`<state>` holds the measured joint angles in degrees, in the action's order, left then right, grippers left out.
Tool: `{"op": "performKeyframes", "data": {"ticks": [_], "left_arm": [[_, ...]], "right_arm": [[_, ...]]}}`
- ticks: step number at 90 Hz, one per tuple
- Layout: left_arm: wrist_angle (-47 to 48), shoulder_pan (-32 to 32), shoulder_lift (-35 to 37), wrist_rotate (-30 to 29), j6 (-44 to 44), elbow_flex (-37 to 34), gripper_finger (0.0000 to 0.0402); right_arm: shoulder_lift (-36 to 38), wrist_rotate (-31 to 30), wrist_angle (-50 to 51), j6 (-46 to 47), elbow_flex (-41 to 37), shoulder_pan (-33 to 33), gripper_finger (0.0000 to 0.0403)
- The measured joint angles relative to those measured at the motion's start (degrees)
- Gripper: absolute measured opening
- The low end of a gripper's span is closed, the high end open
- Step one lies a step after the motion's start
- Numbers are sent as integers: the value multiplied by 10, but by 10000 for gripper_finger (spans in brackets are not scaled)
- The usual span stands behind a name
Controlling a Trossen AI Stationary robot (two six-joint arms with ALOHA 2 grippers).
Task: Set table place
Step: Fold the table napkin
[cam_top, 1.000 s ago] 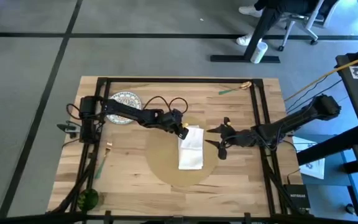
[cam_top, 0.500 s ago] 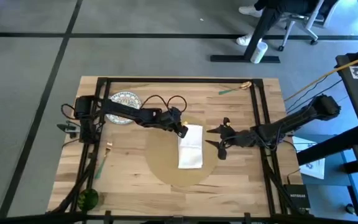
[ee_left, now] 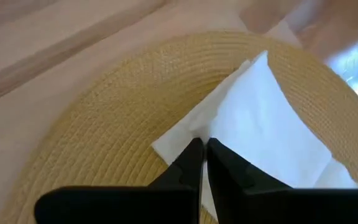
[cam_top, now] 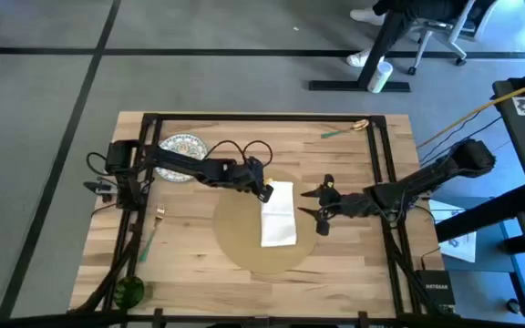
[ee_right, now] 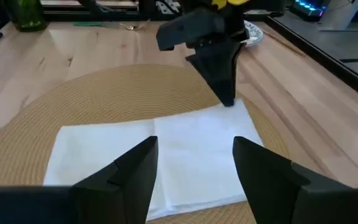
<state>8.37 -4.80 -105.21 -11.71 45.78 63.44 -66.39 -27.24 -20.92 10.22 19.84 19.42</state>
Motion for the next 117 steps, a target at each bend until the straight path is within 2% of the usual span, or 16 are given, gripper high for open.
{"op": "performKeyframes", "data": {"ticks": [53, 80, 117], "left_arm": [[3, 0, 0, -3, 4, 0, 3], [-9, 0, 0, -3, -42, 0, 4], [-17, 0, 0, -5, -53, 0, 4]], "right_arm": [[0, 0, 0, 0, 0, 0, 195], [0, 0, 0, 0, 0, 0, 195], [0, 1, 0, 0, 0, 0, 195]]}}
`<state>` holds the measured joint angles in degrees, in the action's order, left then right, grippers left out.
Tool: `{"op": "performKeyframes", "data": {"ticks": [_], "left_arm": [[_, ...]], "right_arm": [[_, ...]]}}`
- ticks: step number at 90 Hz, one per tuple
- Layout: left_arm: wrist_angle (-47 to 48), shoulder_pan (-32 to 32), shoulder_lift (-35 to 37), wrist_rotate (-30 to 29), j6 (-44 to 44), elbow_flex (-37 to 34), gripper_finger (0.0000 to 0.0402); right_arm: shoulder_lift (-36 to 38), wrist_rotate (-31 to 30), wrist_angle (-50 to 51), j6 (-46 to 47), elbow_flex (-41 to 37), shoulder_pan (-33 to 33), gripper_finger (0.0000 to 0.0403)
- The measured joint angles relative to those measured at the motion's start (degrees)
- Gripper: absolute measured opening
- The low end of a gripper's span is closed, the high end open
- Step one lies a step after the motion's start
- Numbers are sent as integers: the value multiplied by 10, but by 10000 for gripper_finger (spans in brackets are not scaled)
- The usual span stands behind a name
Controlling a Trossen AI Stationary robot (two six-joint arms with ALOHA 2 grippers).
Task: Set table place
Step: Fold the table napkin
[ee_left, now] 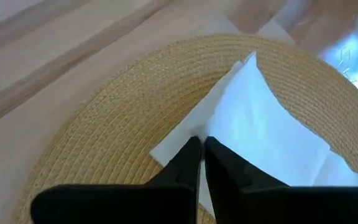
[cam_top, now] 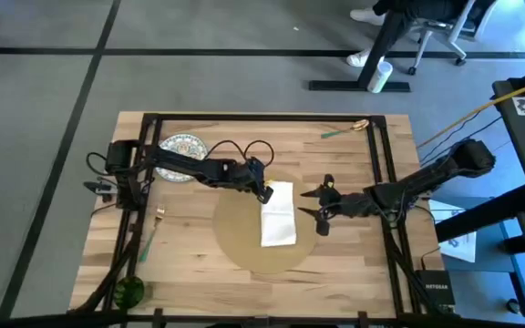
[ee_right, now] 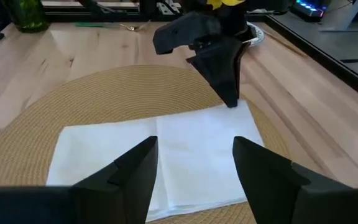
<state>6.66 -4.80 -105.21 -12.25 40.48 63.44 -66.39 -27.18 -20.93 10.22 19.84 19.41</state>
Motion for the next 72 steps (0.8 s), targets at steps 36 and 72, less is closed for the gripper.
{"op": "performKeyframes", "data": {"ticks": [36, 72], "left_arm": [[5, -1, 0, -26, 0, 0, 4], [3, -3, 0, -36, -4, 0, 4]], "right_arm": [[0, 0, 0, 0, 0, 0, 195], [0, 0, 0, 0, 0, 0, 195]]}}
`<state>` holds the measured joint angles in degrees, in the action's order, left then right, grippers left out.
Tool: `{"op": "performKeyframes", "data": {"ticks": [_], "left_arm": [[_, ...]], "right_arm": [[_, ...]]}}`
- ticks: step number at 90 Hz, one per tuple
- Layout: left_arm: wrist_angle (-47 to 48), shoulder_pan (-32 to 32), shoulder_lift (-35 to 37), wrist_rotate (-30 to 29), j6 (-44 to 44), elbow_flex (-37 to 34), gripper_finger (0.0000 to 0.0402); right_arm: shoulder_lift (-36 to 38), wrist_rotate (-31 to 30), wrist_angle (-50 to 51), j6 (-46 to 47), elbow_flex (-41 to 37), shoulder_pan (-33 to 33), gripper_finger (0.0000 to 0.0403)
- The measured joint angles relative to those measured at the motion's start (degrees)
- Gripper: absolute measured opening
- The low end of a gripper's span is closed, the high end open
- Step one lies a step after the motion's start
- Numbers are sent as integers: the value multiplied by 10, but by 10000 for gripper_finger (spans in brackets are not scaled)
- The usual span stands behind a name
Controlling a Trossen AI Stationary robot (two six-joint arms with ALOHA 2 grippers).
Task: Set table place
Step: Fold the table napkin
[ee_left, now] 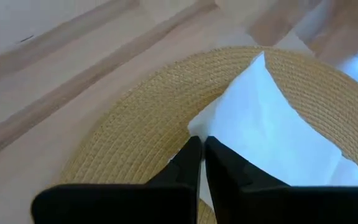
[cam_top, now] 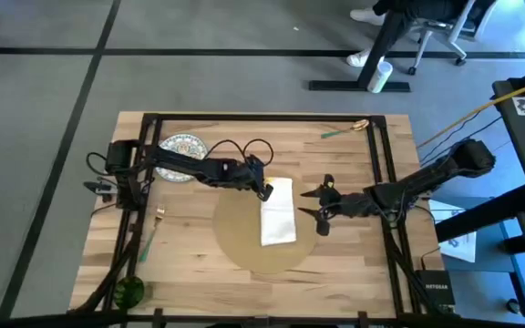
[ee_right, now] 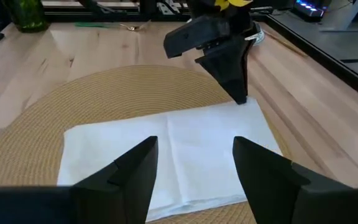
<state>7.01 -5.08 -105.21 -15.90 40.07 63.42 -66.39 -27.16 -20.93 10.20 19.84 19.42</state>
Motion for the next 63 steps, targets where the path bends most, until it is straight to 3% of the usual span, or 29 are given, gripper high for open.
{"op": "performKeyframes", "data": {"ticks": [63], "left_arm": [[-15, 21, 0, 2, -41, 0, 4]], "right_arm": [[0, 0, 0, 0, 0, 0, 195]]}}
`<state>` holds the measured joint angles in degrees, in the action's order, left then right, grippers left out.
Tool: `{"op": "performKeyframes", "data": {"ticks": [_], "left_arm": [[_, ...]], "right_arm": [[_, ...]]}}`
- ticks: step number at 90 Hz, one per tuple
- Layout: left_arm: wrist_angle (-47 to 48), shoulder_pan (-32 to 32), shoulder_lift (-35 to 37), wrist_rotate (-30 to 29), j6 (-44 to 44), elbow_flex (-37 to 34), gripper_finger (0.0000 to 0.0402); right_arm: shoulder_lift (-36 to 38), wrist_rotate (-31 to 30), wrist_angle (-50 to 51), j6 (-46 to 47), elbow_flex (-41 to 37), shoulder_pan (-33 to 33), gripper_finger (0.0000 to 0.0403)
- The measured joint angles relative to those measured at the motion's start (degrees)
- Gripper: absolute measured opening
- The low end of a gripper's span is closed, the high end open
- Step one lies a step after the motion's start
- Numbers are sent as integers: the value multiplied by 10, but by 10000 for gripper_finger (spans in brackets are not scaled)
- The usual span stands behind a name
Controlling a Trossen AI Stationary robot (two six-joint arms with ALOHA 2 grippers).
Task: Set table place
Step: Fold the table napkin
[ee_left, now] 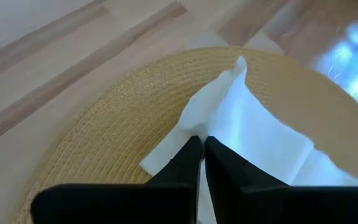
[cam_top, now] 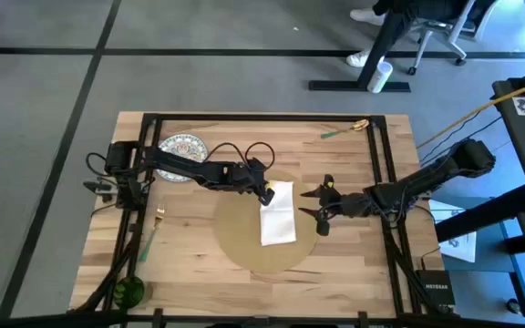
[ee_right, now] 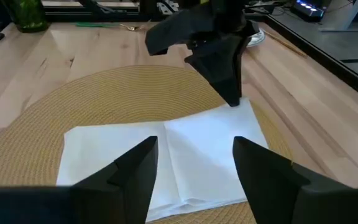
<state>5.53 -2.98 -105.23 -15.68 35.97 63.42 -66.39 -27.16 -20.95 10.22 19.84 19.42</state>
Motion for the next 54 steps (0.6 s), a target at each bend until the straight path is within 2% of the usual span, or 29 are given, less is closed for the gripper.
{"op": "performKeyframes", "data": {"ticks": [10, 41, 54], "left_arm": [[21, 0, 0, 0, 40, 0, 4], [37, 11, -5, 0, 59, -1, 5], [38, 13, -9, -6, 68, -1, 40]], "right_arm": [[0, 0, 0, 0, 0, 0, 195], [0, 0, -2, 0, 0, 0, 195], [0, 0, -3, 0, 0, 0, 195]]}}
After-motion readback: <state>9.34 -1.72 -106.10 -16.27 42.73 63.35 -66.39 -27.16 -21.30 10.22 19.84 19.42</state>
